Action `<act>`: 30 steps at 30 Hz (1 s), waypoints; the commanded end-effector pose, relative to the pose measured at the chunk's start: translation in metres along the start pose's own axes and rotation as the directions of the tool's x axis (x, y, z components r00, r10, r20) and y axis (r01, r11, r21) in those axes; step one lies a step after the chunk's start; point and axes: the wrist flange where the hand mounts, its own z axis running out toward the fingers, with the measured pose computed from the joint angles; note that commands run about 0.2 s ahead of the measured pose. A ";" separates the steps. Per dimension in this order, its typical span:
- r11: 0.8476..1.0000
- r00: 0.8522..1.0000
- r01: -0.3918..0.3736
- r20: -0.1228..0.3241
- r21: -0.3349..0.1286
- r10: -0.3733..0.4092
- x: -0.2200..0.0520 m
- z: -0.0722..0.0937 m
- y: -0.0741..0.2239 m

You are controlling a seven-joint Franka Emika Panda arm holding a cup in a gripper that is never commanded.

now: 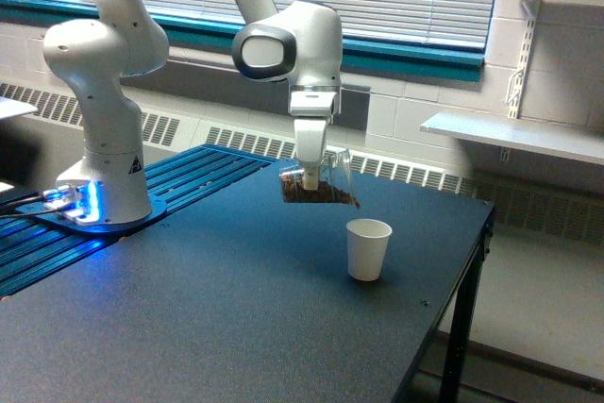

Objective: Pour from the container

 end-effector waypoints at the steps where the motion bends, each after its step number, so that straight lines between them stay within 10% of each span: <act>1: 0.998 0.999 -0.049 -0.001 -0.034 0.049 0.004 0.001 0.003; 30: 0.991 1.000 -0.013 -0.012 -0.135 0.011 0.020 -0.004 -0.013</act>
